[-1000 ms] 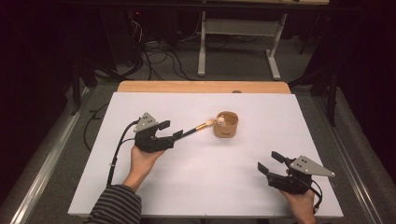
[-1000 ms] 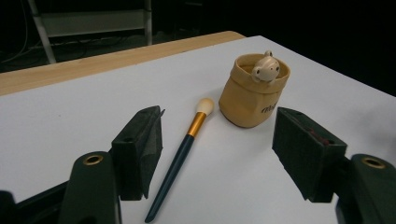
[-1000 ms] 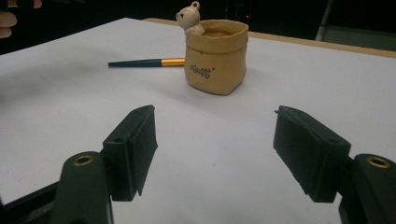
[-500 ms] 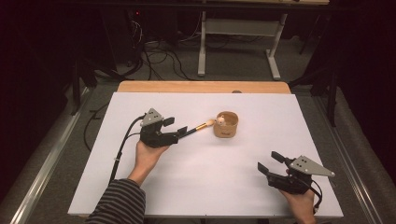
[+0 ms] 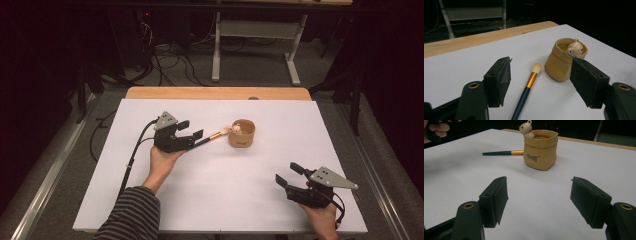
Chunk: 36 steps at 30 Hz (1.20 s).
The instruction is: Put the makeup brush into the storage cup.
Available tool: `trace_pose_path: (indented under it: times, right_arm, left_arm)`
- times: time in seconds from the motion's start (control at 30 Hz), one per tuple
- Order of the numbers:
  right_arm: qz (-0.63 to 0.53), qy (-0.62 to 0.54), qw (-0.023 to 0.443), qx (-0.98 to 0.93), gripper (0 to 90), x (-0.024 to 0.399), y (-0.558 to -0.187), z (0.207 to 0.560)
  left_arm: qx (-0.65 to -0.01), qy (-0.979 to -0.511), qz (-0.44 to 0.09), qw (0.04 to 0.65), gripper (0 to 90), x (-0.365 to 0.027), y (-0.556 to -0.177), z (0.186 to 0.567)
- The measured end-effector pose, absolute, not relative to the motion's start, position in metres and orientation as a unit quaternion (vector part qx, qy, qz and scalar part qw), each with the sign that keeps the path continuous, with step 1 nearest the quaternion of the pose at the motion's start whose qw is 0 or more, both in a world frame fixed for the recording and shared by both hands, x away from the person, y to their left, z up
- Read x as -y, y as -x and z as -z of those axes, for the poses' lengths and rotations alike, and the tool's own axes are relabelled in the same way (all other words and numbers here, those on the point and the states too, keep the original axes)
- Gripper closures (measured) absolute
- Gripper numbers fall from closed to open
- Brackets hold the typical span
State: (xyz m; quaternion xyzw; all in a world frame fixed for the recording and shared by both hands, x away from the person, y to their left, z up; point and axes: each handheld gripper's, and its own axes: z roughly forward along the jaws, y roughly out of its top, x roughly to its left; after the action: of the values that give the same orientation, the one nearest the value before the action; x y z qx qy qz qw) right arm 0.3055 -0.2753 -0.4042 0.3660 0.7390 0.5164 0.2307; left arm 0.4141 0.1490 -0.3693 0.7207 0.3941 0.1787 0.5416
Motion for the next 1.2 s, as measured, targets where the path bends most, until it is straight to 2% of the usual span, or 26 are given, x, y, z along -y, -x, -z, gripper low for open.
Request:
trace_pose_path:
  times: [0.73,1.2]
  right_arm:
    - [-0.517,-0.362,0.227,-0.742,31.4,0.275,-0.306,0.404]
    - [-0.514,-0.362,0.223,-0.745,31.2,0.274,-0.306,0.405]
  left_arm:
    - [-0.396,-0.728,-0.179,0.530,33.7,-0.132,-0.444,0.369]
    - [-0.384,-0.774,-0.176,0.471,33.0,-0.120,-0.456,0.367]
